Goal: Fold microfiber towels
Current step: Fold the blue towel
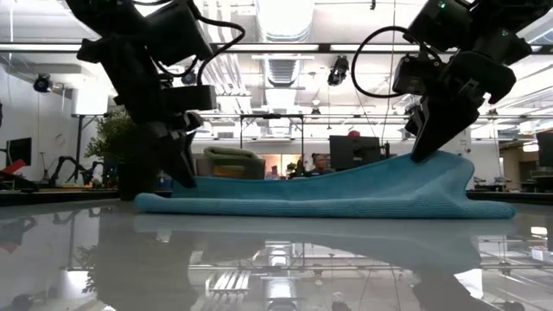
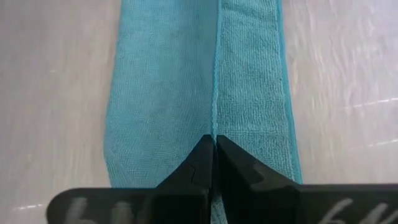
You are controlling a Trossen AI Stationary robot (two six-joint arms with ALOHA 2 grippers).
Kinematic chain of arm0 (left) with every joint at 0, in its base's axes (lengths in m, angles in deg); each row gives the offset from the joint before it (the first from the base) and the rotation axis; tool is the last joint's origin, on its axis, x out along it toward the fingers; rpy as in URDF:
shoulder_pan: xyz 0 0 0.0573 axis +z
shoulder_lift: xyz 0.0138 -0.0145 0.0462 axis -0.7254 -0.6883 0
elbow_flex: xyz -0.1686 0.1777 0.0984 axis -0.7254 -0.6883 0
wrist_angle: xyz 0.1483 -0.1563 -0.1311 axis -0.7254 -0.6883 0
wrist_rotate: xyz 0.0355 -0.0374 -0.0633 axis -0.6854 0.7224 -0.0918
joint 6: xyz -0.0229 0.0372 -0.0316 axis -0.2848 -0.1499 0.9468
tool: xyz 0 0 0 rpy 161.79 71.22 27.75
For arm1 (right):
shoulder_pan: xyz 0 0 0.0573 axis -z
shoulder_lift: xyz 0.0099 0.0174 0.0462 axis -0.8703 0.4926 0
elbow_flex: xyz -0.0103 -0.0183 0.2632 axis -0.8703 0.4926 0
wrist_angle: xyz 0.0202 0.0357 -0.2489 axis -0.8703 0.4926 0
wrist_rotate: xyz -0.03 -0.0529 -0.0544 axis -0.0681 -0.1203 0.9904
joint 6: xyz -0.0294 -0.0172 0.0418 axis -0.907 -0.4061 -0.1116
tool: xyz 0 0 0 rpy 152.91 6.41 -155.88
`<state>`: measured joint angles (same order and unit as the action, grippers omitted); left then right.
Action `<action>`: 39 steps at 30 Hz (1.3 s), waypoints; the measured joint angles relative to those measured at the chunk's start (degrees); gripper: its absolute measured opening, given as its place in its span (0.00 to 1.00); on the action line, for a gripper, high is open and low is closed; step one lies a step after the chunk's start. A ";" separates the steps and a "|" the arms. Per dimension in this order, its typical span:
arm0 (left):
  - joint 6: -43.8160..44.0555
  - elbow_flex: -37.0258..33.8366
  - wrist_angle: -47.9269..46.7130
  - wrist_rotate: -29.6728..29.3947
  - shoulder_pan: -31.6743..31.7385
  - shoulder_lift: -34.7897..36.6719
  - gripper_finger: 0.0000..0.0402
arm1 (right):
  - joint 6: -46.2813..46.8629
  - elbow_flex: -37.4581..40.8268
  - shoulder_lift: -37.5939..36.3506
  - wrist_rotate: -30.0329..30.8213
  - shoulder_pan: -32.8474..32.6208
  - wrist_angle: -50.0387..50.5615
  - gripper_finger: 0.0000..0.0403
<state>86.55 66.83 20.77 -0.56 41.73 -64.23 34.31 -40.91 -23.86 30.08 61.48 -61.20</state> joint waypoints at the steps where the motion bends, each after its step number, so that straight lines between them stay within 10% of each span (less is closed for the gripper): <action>1: -0.05 0.00 0.08 0.13 0.00 -0.19 0.02 | 0.00 0.00 0.00 0.00 0.00 -0.02 0.02; 16: -3.05 0.00 0.45 -10.62 2.54 1.52 0.00 | -0.06 -1.11 -0.02 2.01 0.02 2.82 0.02; 39: -5.08 -0.09 6.79 -10.47 6.19 -4.31 0.00 | 2.21 -1.55 5.12 10.60 0.15 3.80 0.04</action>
<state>81.47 66.74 27.56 -11.03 47.91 -68.54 36.52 -42.46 -18.73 40.68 61.64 -57.40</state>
